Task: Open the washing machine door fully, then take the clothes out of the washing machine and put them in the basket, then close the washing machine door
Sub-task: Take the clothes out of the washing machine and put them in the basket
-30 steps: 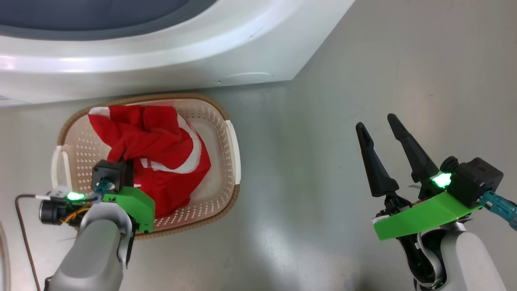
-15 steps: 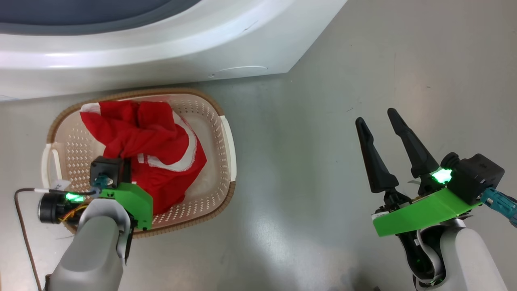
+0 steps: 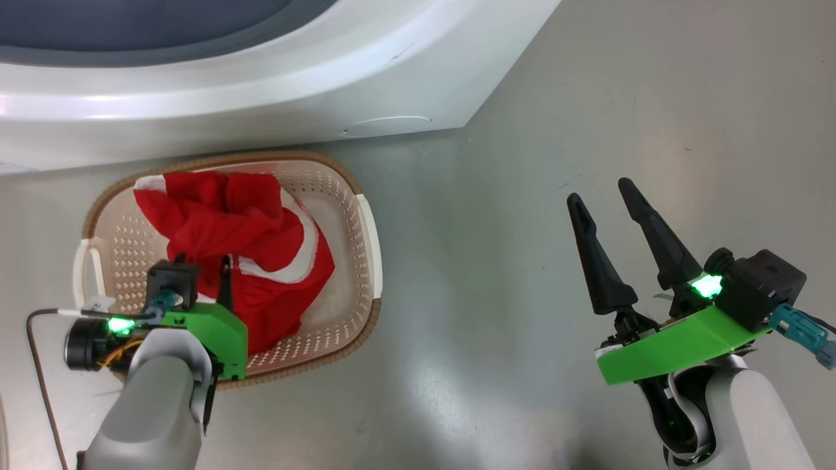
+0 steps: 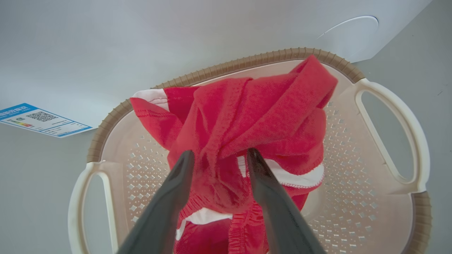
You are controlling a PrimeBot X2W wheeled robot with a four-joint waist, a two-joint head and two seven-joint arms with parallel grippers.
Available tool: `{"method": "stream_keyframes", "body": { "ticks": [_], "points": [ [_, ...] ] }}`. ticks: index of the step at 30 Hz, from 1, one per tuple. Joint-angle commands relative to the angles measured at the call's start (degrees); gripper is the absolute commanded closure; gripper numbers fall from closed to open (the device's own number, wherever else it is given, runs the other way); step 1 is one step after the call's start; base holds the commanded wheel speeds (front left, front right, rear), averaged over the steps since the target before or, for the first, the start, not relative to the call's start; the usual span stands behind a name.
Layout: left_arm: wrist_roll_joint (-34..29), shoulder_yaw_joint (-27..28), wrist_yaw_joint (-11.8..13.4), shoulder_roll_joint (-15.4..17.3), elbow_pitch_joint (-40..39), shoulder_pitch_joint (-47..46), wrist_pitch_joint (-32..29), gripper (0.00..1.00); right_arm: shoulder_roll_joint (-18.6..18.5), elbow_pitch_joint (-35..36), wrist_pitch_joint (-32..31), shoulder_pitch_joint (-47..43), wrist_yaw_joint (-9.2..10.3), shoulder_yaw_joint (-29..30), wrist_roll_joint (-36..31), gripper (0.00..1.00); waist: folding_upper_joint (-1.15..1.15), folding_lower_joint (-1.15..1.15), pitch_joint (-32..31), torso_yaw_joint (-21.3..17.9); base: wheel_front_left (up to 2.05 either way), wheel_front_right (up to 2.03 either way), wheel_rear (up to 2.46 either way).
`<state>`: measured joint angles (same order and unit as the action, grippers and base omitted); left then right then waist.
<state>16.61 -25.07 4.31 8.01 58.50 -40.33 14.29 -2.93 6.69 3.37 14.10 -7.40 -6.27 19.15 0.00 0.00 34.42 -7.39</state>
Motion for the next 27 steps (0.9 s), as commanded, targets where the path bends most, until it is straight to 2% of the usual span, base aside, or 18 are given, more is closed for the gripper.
{"method": "stream_keyframes", "body": {
  "ticks": [1, 10, 16, 27],
  "points": [
    [-0.6, 1.7, -0.1, 1.3, -0.1, 1.4, 0.7, 0.0, 0.1, 1.3, 0.2, -1.0, -0.09, -1.4, -0.4, 0.0, 0.0, 0.0, -0.2, 0.1, 0.0, 0.0, 0.0],
    [-1.3, 2.4, -0.3, 0.8, -0.9, 2.6, 0.7, 0.0, 0.1, 1.0, 0.3, -1.3, -0.09, -1.5, -0.3, 0.0, 0.0, 0.0, -1.5, 0.5, 0.0, 0.0, 0.0],
    [-2.2, 3.2, 0.5, 1.0, -3.6, 4.4, 0.7, 0.0, 0.1, 0.6, 0.4, -1.5, -0.09, -1.6, -0.1, 0.0, 0.0, 0.0, -2.6, 0.8, 0.0, 0.0, 0.0],
    [-4.8, 6.5, 2.5, 2.1, -16.8, 9.5, 0.7, 0.0, 0.1, -0.2, 1.0, -2.0, -0.09, -1.1, 0.0, 0.0, 0.0, 0.0, -6.2, 1.9, 0.0, 0.0, 0.0]
  ]
}}
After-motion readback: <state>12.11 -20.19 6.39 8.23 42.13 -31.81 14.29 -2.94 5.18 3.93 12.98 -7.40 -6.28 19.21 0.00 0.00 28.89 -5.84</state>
